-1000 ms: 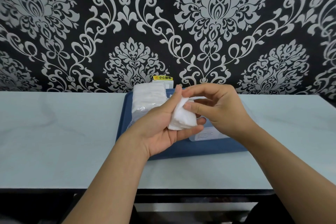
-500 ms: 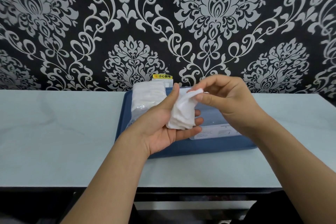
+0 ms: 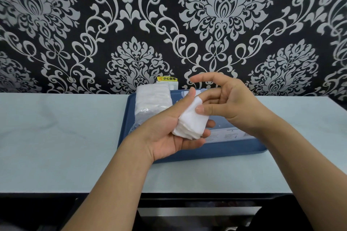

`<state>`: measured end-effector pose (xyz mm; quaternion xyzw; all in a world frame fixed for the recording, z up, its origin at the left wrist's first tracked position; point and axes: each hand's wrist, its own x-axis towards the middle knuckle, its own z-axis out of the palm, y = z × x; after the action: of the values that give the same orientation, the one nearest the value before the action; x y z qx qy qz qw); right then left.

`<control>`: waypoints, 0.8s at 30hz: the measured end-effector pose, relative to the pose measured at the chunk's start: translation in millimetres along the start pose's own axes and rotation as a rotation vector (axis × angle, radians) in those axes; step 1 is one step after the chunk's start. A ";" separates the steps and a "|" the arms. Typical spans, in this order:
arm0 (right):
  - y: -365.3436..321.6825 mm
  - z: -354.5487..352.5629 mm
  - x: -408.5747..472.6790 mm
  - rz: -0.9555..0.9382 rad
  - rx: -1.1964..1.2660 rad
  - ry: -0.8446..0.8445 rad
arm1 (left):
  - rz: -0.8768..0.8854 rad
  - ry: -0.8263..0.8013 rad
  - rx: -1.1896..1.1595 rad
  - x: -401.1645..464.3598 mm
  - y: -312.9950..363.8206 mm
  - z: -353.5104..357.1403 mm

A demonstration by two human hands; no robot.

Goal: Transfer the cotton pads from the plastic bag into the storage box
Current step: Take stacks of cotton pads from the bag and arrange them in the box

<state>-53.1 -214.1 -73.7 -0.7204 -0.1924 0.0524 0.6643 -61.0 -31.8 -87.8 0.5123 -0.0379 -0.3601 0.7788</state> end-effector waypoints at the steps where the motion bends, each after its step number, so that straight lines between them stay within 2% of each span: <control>1: -1.2 -0.8 -0.3 0.009 0.000 -0.019 | -0.005 -0.003 0.006 -0.7 0.0 0.3; 7: 0.2 -9.9 -2.4 0.099 0.005 -0.158 | -0.031 -0.021 0.089 -3.4 -2.1 1.8; 12: 7.6 -3.5 -3.6 0.001 -0.260 -0.062 | 0.021 0.038 0.225 2.4 -6.1 0.0; 17: 10.9 -0.8 -15.2 0.062 -0.319 -0.165 | 0.053 -0.010 0.280 7.3 -8.8 8.9; 20: 13.0 2.6 -17.2 -0.007 -0.264 -0.002 | 0.113 0.144 0.172 14.6 -6.1 13.7; 24: 18.6 5.1 -14.9 -0.037 -0.129 0.299 | 0.315 0.526 0.151 30.7 -12.9 19.8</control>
<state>-64.7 -215.3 -95.1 -0.7577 -0.1077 -0.0802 0.6386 -53.6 -68.3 -98.6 0.6320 0.0596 -0.0865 0.7678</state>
